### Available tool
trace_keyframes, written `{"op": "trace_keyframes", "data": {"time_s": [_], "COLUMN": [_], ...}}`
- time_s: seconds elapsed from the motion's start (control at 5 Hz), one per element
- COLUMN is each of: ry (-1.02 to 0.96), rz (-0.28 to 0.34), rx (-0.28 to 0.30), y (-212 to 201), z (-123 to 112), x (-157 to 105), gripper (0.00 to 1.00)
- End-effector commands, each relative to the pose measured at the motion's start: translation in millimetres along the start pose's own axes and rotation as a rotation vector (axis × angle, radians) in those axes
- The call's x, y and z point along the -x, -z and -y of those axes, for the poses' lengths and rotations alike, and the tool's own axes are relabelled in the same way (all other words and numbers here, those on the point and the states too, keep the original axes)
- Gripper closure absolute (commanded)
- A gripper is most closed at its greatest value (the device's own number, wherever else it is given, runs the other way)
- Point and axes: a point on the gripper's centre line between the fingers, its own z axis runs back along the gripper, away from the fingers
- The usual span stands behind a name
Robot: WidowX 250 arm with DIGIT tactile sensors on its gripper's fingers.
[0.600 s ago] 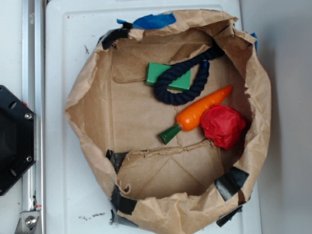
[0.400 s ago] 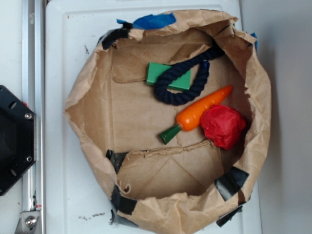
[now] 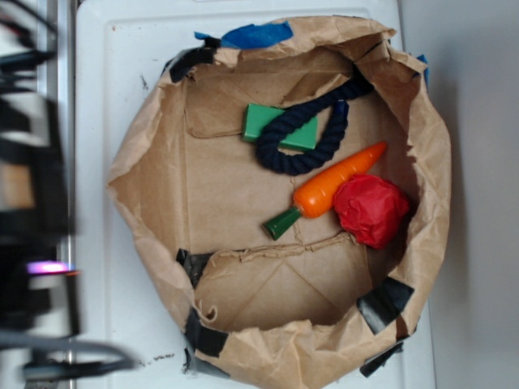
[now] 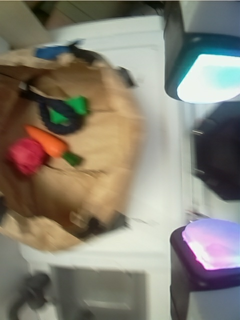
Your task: Grab the red paper.
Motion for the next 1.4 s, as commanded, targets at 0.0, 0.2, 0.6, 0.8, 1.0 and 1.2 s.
{"op": "trace_keyframes", "data": {"time_s": [0.0,0.2,0.6,0.8,1.0,1.2], "ry": [0.131,0.204,0.204,0.204,0.249,0.283], "rz": [0.131,0.148,0.148,0.148,0.157,0.153], "rx": [-0.060,-0.092,-0.092,-0.092,-0.146,-0.147], "y": [34.4,54.6,54.6,54.6,85.2,112.2], "z": [-17.1,-24.3,-24.3,-24.3,-11.1,3.4], "x": [-94.5,-112.6,-112.6,-112.6,-105.8,-90.8], "gripper": [0.00,0.00,0.00,0.00,0.00,0.00]}}
